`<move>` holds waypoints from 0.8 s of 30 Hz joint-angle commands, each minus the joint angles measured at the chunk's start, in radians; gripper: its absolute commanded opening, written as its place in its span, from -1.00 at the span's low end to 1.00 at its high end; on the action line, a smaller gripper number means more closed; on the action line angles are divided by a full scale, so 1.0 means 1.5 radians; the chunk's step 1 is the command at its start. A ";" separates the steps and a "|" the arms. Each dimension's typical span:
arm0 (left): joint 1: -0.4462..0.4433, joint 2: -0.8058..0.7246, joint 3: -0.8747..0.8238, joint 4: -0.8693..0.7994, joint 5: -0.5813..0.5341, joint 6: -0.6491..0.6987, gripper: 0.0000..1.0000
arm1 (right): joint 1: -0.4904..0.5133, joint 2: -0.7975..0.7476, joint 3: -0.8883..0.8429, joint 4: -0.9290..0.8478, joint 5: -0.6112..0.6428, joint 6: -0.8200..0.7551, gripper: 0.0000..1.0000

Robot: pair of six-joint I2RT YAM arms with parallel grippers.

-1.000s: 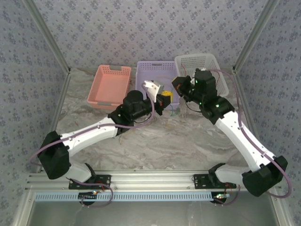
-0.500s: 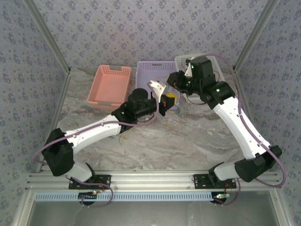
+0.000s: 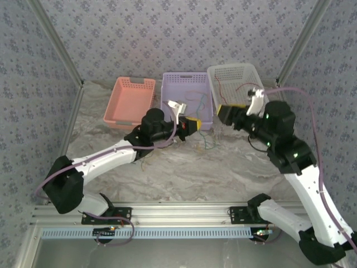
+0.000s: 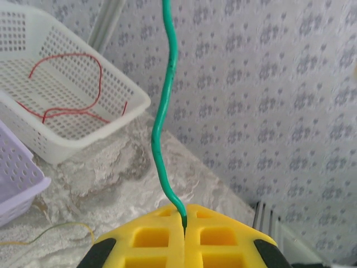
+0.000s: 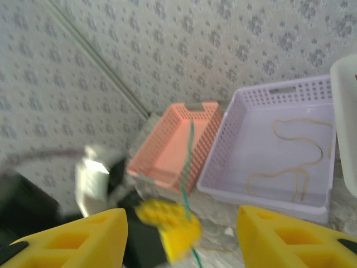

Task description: Untangle the cables

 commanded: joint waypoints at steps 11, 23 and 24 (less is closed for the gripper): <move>0.075 -0.062 0.057 -0.026 0.061 -0.101 -1.00 | 0.023 0.044 -0.162 0.083 0.058 -0.103 0.18; 0.078 -0.085 0.094 -0.167 0.123 0.027 -1.00 | -0.026 0.140 -0.046 -0.107 -0.092 -0.029 0.11; 0.077 -0.084 0.100 -0.186 0.131 0.049 -1.00 | -0.029 0.144 -0.040 -0.116 -0.105 -0.031 0.10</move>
